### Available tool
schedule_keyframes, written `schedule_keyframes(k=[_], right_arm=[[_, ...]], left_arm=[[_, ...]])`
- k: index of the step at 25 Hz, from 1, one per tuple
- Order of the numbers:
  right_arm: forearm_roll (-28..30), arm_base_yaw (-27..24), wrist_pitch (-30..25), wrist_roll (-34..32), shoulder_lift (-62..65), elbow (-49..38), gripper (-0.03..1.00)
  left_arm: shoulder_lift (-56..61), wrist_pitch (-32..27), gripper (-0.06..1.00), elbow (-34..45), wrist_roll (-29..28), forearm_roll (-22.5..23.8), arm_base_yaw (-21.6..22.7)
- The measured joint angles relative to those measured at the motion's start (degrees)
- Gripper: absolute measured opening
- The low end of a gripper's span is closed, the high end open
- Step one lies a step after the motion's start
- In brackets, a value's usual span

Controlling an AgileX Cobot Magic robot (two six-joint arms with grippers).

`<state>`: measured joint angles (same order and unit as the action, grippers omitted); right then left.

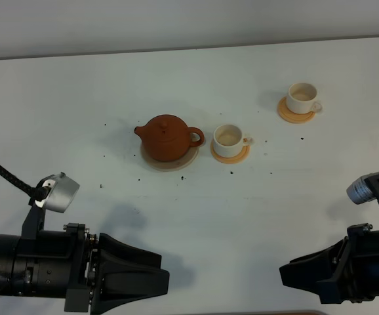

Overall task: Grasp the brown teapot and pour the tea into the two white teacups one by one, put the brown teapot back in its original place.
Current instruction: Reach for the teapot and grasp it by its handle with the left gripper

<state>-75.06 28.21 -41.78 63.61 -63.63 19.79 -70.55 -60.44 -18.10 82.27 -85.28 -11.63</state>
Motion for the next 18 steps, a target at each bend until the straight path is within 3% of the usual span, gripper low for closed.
schedule_keyframes(k=[18], right_arm=[[0.0, 0.0, 0.0, 0.1, 0.0, 0.0, 0.24]], left_arm=[[0.0, 0.0, 0.55, 0.0, 0.0, 0.0, 0.0]])
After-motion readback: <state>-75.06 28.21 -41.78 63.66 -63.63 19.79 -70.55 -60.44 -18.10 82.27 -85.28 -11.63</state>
